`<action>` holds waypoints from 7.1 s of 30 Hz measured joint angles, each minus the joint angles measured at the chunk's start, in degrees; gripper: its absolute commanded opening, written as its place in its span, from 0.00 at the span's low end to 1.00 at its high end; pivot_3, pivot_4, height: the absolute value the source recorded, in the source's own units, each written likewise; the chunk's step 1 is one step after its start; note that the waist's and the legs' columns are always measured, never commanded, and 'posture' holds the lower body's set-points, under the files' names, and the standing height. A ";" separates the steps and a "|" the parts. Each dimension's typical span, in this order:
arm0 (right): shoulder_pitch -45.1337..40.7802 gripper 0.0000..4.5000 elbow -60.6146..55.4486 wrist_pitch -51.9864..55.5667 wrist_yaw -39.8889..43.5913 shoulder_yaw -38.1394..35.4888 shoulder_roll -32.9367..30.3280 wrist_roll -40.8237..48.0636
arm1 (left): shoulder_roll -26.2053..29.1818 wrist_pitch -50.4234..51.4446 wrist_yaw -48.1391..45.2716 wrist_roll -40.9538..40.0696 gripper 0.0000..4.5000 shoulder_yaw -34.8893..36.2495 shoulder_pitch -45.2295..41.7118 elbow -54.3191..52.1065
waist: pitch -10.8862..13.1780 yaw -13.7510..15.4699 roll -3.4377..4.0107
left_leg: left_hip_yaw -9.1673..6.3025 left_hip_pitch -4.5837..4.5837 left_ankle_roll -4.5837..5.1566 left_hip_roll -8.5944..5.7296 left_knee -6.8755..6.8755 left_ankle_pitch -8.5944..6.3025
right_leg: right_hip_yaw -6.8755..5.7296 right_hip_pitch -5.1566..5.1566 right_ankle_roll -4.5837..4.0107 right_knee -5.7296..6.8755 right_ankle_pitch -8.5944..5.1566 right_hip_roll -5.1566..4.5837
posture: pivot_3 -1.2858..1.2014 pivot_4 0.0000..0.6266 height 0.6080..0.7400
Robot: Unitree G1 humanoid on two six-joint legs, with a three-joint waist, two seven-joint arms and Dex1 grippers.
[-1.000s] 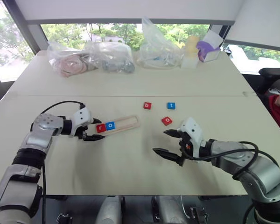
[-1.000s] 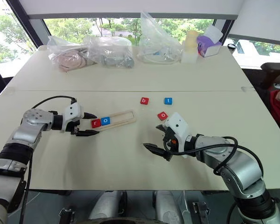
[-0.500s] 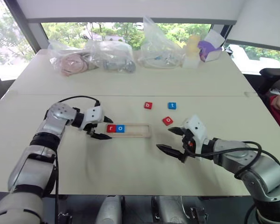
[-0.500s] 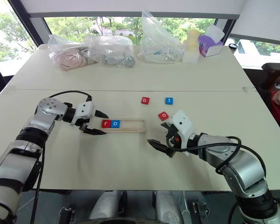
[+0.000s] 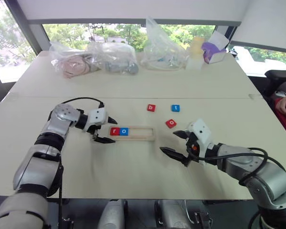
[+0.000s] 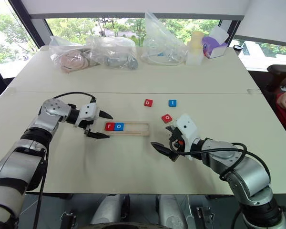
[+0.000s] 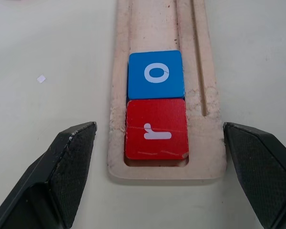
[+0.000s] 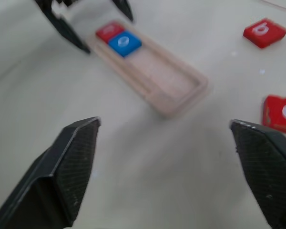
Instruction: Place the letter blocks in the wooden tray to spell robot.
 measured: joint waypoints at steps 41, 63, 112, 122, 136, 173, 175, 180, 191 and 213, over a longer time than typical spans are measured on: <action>-40.66 1.00 63.92 -11.68 -32.57 -1.21 39.58 -25.28 | 13.06 52.92 23.74 -26.18 0.99 24.23 31.53 -62.49 | 0.06 -2.36 -0.04 | 0.04 -0.27 -0.14 0.02 -0.43 0.07 | 0.06 -0.62 -0.14 0.12 0.11 -0.32 | 0.52 0.24 0.96; -46.38 0.26 81.14 -23.03 -33.82 -5.07 43.07 -27.62 | 11.99 52.48 26.92 -26.30 1.00 23.83 33.30 -63.01 | 0.04 -2.69 -0.05 | 0.06 -0.21 -0.15 0.10 -0.50 0.08 | 0.09 -0.64 -0.19 0.13 0.12 -0.25 | 0.52 0.24 0.96; -11.54 0.99 0.38 16.93 -12.89 -9.70 13.21 -25.38 | 9.78 57.62 21.60 -29.80 1.00 13.87 26.67 -66.12 | 0.07 -0.91 -0.04 | 0.09 -0.74 -0.16 -0.06 -0.34 0.11 | 0.06 -0.96 -0.03 -0.03 0.12 -0.12 | 0.52 0.24 0.96; -1.15 0.99 24.55 -26.02 31.77 -3.58 -12.95 -18.15 | 17.05 60.04 18.62 -33.45 1.00 15.48 33.17 -75.62 | 0.16 -0.98 -0.17 | 0.25 -0.20 -0.06 -0.01 -0.31 0.06 | 0.15 -0.40 0.00 -0.13 0.04 -0.09 | 0.52 0.24 0.96; -14.60 0.99 58.85 -53.63 42.60 5.55 -8.45 -26.42 | 21.84 59.96 18.82 -34.99 1.00 18.48 39.53 -83.61 | 0.36 -0.92 -0.21 | 0.21 0.15 -0.07 0.02 -0.31 0.06 | 0.15 -0.02 -0.05 -0.16 0.02 -0.10 | 0.52 0.24 0.96; -37.16 0.25 56.24 -28.45 36.38 26.26 13.91 -33.83 | 23.55 47.82 18.06 -26.33 1.00 24.72 46.88 -68.07 | 0.50 -1.01 0.00 | 0.12 -0.16 -0.09 0.07 -0.40 0.06 | 0.04 -0.50 -0.18 0.07 0.00 -0.28 | 0.52 0.24 0.96; -37.69 0.25 57.42 -29.13 36.55 26.25 14.55 -34.05 | 23.40 48.01 18.37 -26.33 1.00 24.76 47.22 -68.08 | 0.50 -1.03 0.00 | 0.12 -0.16 -0.09 0.09 -0.41 0.06 | 0.03 -0.53 -0.19 0.09 0.00 -0.24 | 0.52 0.24 0.96; -38.94 0.25 59.97 -30.39 36.54 26.13 15.81 -34.73 | 23.38 48.69 19.16 -26.33 1.00 24.95 47.18 -68.24 | 0.50 -0.98 0.00 | 0.14 -0.17 -0.09 0.07 -0.41 0.05 | 0.03 -0.53 -0.19 0.08 0.00 -0.27 | 0.52 0.24 0.96; -39.39 0.43 61.06 -30.70 36.49 26.09 17.70 -35.10 | 22.80 48.86 20.17 -26.25 1.00 24.95 46.66 -68.76 | 0.50 -1.00 0.00 | 0.13 -0.17 -0.09 0.06 -0.41 0.05 | 0.03 -0.53 -0.19 0.08 0.00 -0.29 | 0.52 0.24 0.96; -34.43 0.99 46.46 -13.82 16.47 3.05 13.66 -31.31 | 16.36 57.31 25.55 -34.07 1.00 25.63 39.37 -73.59 | 0.46 -0.59 -0.06 | 0.03 -0.26 -0.10 -0.03 -0.46 0.05 | 0.00 -0.50 -0.17 0.00 0.01 -0.51 | 0.52 0.24 0.96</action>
